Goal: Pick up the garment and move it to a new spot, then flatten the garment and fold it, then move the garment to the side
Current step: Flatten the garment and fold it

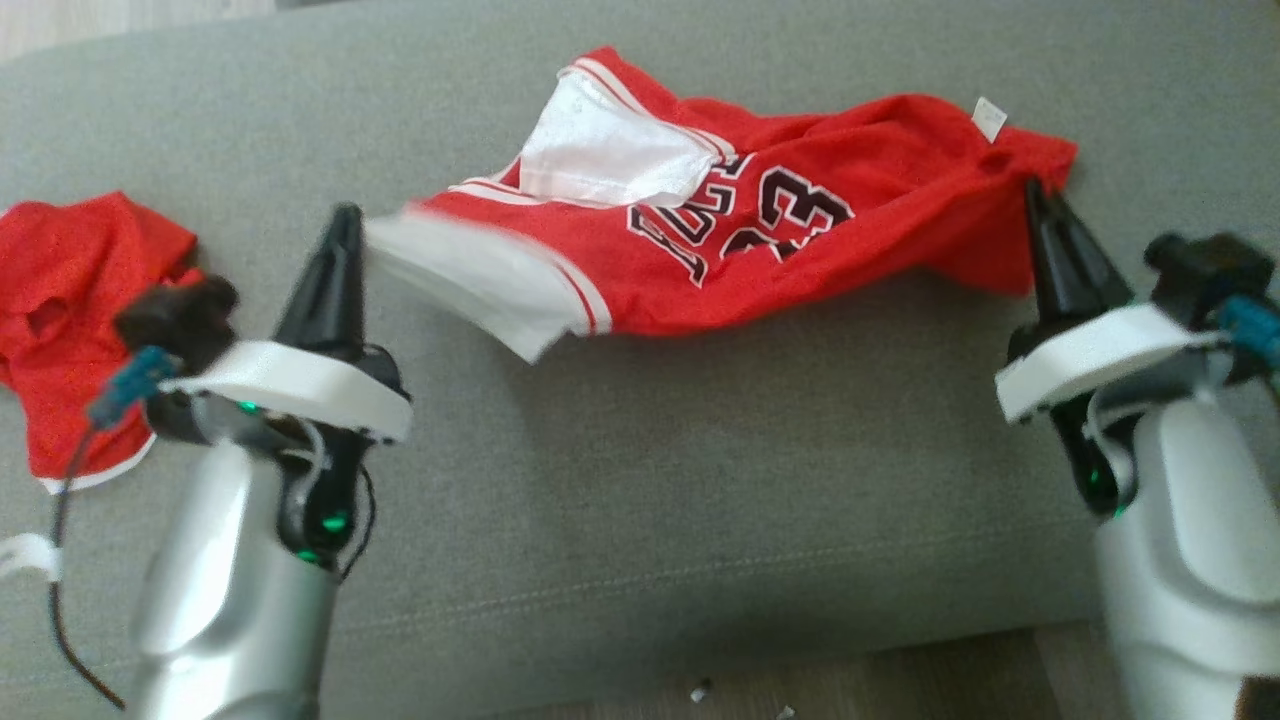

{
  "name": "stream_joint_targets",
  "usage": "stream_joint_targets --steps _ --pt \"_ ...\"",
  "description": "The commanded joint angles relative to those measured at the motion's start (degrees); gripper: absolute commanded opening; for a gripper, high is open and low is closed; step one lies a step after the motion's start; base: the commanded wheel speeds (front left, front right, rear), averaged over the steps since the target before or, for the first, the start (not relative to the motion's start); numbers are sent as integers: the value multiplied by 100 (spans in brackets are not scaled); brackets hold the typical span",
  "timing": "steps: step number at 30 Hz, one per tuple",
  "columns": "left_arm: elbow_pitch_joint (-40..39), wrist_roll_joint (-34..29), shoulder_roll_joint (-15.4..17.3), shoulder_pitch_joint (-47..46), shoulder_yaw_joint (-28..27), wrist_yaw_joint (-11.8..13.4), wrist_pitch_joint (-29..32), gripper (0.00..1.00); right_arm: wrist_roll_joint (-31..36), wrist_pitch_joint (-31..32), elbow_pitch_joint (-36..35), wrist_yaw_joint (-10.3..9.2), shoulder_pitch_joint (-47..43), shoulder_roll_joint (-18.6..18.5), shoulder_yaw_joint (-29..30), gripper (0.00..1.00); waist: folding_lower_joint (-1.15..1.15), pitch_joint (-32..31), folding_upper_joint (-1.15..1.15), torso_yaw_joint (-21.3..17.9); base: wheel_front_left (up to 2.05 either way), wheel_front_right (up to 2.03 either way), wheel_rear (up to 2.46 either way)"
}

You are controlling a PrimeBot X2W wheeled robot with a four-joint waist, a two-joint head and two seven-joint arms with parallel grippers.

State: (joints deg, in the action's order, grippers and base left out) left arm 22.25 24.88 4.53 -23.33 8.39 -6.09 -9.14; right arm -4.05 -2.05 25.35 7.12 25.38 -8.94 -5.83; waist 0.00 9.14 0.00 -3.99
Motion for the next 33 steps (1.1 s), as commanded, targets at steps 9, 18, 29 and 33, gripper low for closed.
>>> stream_joint_targets --steps 9,18,29,33 --pt "-1760 488 341 -215 -672 177 317 0 -1025 122 -651 36 1001 -830 -867 0 0 -605 0 -103 0 0 0" --pt "-2935 832 377 -474 -1017 533 731 0 -2045 724 -754 36 1732 -955 -995 0 0 -1075 0 -256 0 0 0" --pt "-3533 940 686 -947 -1130 961 1702 0 -2905 2741 -1136 36 2001 -954 -361 0 0 -998 0 -335 0 0 0" --pt "-3206 1040 783 -1540 -1077 1027 2092 0 -3074 3256 -916 36 2365 -644 96 0 0 -586 0 -319 0 0 0"
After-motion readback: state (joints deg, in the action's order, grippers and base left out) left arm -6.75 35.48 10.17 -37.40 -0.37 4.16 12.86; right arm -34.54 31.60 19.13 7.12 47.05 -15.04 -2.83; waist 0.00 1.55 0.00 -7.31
